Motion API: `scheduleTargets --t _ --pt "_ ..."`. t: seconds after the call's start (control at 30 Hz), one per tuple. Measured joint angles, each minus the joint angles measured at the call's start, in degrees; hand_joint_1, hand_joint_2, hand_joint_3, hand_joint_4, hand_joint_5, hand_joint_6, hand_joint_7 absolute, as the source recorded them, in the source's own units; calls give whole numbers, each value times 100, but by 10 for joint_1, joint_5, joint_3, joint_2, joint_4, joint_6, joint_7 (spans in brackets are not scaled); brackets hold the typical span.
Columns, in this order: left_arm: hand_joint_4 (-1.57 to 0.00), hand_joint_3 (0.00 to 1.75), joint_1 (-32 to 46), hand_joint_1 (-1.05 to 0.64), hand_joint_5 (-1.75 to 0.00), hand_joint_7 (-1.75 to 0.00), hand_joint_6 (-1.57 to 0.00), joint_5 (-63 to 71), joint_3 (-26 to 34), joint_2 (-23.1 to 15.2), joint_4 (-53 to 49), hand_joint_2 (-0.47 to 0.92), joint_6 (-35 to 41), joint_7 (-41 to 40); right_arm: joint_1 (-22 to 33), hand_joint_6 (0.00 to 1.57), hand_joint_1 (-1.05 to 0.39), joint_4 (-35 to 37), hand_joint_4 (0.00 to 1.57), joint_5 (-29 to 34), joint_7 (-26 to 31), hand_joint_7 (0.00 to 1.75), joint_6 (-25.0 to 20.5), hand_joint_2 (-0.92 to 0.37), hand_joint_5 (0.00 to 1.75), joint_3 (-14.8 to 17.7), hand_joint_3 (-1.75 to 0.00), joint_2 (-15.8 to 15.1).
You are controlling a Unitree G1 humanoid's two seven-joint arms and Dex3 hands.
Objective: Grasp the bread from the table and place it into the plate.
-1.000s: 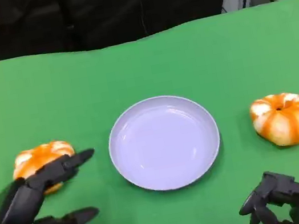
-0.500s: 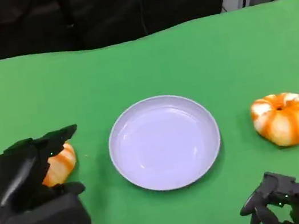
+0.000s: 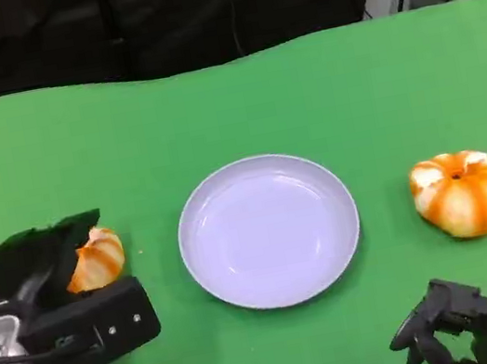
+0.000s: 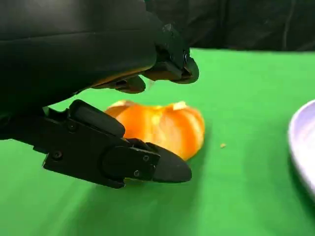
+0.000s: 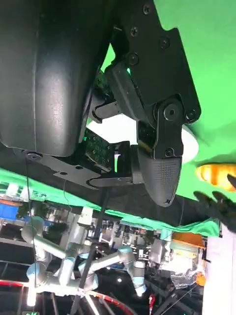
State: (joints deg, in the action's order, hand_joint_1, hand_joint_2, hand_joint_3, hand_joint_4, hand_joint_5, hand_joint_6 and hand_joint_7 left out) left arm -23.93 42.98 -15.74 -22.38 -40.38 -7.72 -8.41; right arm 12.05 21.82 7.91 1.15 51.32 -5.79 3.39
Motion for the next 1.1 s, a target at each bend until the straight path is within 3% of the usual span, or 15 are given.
scheduleTargets --t 0.37,0.5,0.57,0.6,0.63,0.7,0.83,1.1 --pt "-26 27 -74 -68 -15 -1 -33 -3 -55 24 -140 92 9 -40 1 90 -69 0 86 -4 -1 118 0 -88 154 0 -51 0" --pt "-29 17 -130 -56 -12 -2 -36 22 -105 46 -230 92 19 -41 3 90 -69 -3 85 -3 -1 118 0 -89 155 -1 -50 0" --pt "-42 9 -147 -44 -14 -3 -47 24 -117 51 -253 91 20 -41 6 90 -70 -5 85 -3 -1 118 0 -89 155 -1 -49 0" --pt "-64 5 -152 -35 -22 -9 -66 22 -119 52 -263 91 18 -45 9 90 -70 -6 85 -3 -1 119 0 -90 156 0 -47 0" --pt "-83 2 -153 -27 -62 -11 -94 16 -118 52 -268 90 9 -55 11 90 -70 -6 84 -3 -1 119 0 -91 156 -1 -45 0" --pt "-87 1 -153 -23 -97 -8 -112 11 -117 52 -276 90 -17 -90 13 90 -70 -8 84 -3 -1 119 0 -92 157 0 -44 0" --pt "-87 0 -155 -22 -107 -7 -117 5 -118 51 -288 90 -41 -125 13 90 -70 -12 84 0 -1 119 -1 -92 157 -1 -43 0" --pt "-87 0 -158 -22 -109 -5 -118 -4 -125 51 -296 90 -46 -132 13 90 -70 -15 83 1 -1 120 -7 -92 157 -1 -43 0"
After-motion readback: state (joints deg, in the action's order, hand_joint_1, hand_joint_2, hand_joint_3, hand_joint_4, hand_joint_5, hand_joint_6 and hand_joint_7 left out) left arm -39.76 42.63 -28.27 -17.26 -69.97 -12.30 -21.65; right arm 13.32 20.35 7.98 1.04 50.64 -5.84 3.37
